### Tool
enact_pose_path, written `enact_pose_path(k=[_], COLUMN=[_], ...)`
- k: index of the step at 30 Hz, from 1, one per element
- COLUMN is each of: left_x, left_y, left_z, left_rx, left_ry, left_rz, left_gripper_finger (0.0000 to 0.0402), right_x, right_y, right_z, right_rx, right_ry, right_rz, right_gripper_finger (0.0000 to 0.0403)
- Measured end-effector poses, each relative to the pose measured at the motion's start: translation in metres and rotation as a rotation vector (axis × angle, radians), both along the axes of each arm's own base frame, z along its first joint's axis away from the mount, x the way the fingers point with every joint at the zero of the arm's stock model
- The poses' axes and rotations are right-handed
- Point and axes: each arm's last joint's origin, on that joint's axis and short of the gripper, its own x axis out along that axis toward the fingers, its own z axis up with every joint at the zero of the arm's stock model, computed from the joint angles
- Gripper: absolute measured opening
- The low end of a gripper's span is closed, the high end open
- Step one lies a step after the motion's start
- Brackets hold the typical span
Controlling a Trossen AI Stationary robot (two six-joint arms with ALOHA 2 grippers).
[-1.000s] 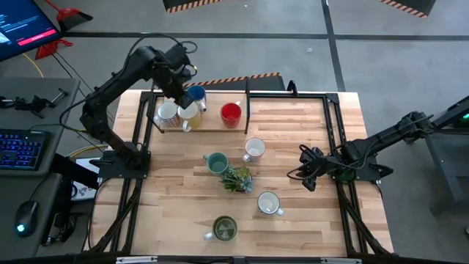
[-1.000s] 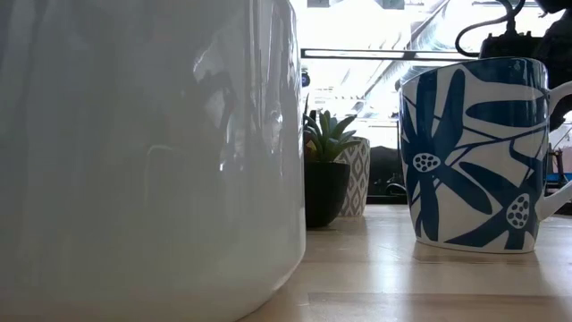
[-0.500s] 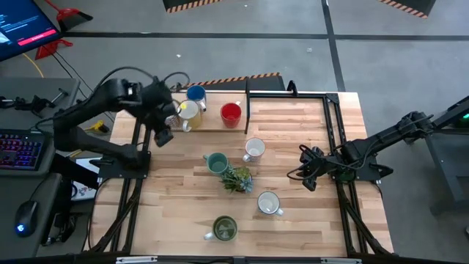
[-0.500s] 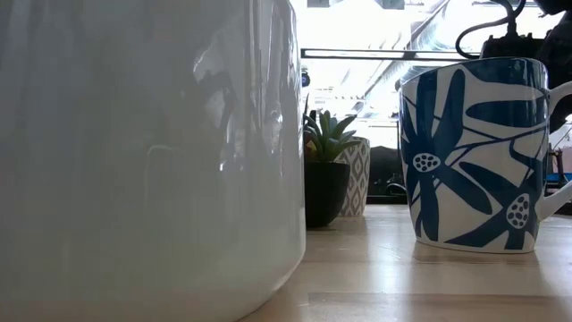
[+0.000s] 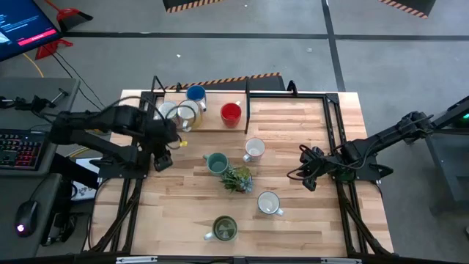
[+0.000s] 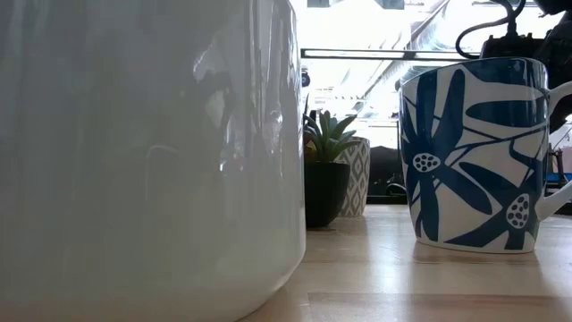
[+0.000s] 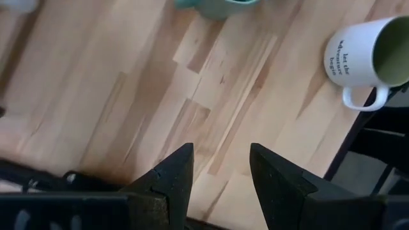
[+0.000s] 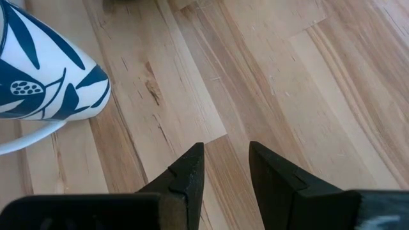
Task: Place coffee mugs
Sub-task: Put the gray patterned mug on the shelf
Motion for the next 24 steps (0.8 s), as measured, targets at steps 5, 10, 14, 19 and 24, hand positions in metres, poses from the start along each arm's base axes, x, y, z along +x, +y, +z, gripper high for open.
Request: enact_pose_path(k=[5,10,14,19,24], left_x=[0.010,0.022,0.029,0.034,0.033], left_y=[-0.011,-0.019,-0.025,-0.029,-0.028], left_z=[-0.024,-0.045,-0.062,-0.083,-0.098], left_rx=[0.008,0.006,0.008,0.022,0.040], left_ry=[-0.028,-0.104,-0.168,-0.215,-0.214], left_rz=[-0.058,-0.070,-0.097,-0.161,-0.201], left_gripper_finger=[0.0145,0.0145,0.0145,0.0145,0.0145], right_x=[-0.001,0.000,0.000,0.000,0.000], right_y=[0.000,0.000,0.000,-0.001,-0.002], right_z=[0.000,0.000,0.000,0.000,0.000], right_rx=[-0.003,-0.002,-0.006,-0.009,-0.018], right_ry=[0.007,0.006,0.004,-0.009,-0.026], right_rz=[0.000,-0.001,-0.006,-0.051,-0.108], right_gripper_finger=[0.0103,0.0103,0.0103,0.0103,0.0103])
